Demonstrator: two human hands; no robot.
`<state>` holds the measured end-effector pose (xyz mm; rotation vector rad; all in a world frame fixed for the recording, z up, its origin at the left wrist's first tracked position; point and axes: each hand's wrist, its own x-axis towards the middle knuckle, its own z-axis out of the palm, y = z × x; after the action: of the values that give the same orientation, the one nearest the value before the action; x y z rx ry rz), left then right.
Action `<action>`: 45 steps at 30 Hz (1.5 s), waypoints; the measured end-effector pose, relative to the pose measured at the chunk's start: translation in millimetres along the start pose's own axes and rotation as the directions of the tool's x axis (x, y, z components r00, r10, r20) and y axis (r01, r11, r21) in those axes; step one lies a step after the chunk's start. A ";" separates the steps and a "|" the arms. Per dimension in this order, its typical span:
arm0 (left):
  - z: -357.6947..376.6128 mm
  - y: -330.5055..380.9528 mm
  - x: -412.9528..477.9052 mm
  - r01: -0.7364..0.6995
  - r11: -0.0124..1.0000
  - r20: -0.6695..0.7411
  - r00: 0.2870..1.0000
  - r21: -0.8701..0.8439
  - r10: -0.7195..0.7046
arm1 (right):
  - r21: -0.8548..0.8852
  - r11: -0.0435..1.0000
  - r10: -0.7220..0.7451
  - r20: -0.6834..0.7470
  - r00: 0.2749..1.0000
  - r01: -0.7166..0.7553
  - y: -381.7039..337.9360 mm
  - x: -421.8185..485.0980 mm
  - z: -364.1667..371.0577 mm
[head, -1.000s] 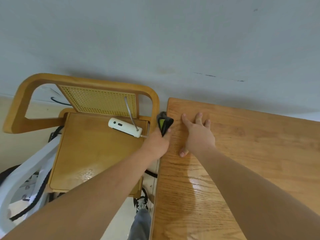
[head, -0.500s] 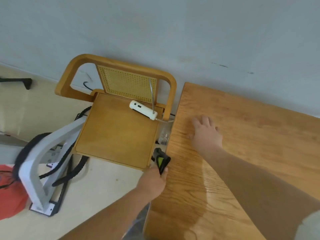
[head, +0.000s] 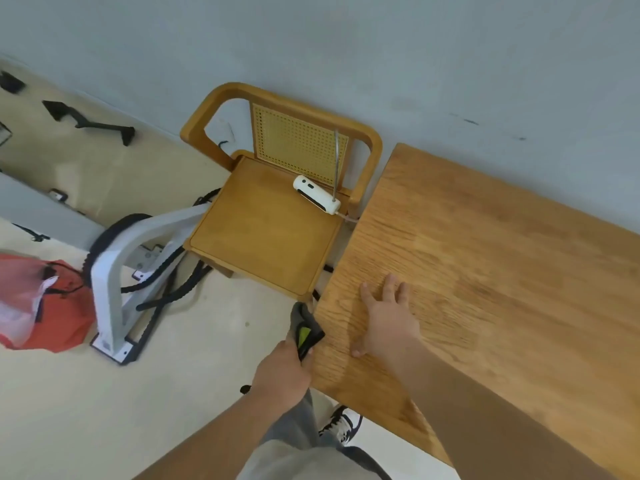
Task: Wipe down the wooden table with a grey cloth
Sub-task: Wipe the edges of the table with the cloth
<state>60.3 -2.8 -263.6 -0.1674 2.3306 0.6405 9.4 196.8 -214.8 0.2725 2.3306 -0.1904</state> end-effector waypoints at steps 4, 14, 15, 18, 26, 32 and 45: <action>-1.4 -0.5 -2.5 0.092 0.995 0.048 0.994 0.038 -0.094 | 0.003 1.000 0.003 0.007 1.000 -0.003 0.0 1.2 1.9; 5.4 29.1 20.9 -0.153 0.987 -0.131 0.979 0.043 0.157 | -0.059 0.998 0.011 0.023 1.000 -0.010 -4.1 7.7 3.7; 7.8 19.1 15.5 -0.109 0.991 -0.114 0.987 0.073 0.116 | -0.056 0.998 0.010 0.026 1.000 -0.008 -3.6 9.7 5.5; -4.6 8.0 21.0 0.070 0.985 0.061 0.995 0.155 -0.080 | -0.057 0.998 0.010 0.006 1.000 -0.009 -2.7 16.5 2.9; -43.4 124.5 106.1 -0.063 0.995 0.015 0.998 -0.072 0.064 | -0.128 0.992 0.001 0.103 0.995 0.012 -3.8 16.1 -7.6; -56.1 108.1 117.8 -0.105 0.951 0.157 0.986 0.292 0.061 | 0.068 0.998 -0.013 0.069 0.998 0.009 18.5 68.6 -120.2; -101.2 265.4 261.9 -0.245 0.958 0.051 0.965 -0.152 0.255 | 0.010 0.977 0.214 -0.026 0.977 -0.213 69.2 186.9 -187.0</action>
<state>-272.6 193.2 -267.9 0.0866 2.2564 0.9264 -228.9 330.2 -222.8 0.5286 2.3076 -0.0887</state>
